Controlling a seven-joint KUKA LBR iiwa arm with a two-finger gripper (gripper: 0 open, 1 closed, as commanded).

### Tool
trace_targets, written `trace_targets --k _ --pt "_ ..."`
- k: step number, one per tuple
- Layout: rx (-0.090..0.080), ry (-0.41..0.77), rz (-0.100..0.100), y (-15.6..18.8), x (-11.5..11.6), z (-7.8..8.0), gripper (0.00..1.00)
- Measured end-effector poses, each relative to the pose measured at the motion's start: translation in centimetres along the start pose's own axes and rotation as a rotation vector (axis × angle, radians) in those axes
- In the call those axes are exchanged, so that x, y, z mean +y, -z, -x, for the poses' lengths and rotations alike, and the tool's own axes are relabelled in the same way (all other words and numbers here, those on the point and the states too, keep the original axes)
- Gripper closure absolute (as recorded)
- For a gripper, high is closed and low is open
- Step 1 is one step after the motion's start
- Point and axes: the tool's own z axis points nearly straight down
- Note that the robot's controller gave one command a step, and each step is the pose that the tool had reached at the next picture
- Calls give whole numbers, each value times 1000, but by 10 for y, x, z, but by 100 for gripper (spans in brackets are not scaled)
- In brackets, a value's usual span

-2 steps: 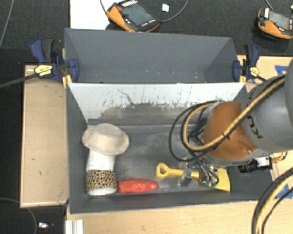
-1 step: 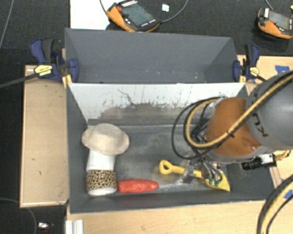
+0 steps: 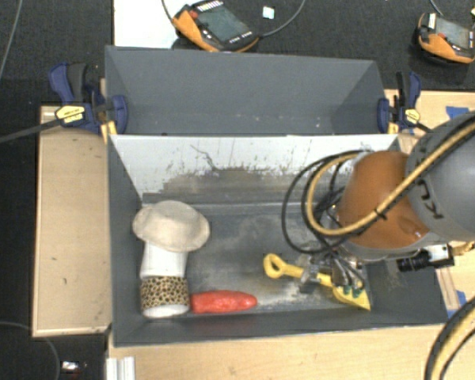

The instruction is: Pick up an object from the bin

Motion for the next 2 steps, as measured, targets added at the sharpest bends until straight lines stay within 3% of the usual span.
trace_targets --k 2 --pt "-4 8 1 37 0 1 100"
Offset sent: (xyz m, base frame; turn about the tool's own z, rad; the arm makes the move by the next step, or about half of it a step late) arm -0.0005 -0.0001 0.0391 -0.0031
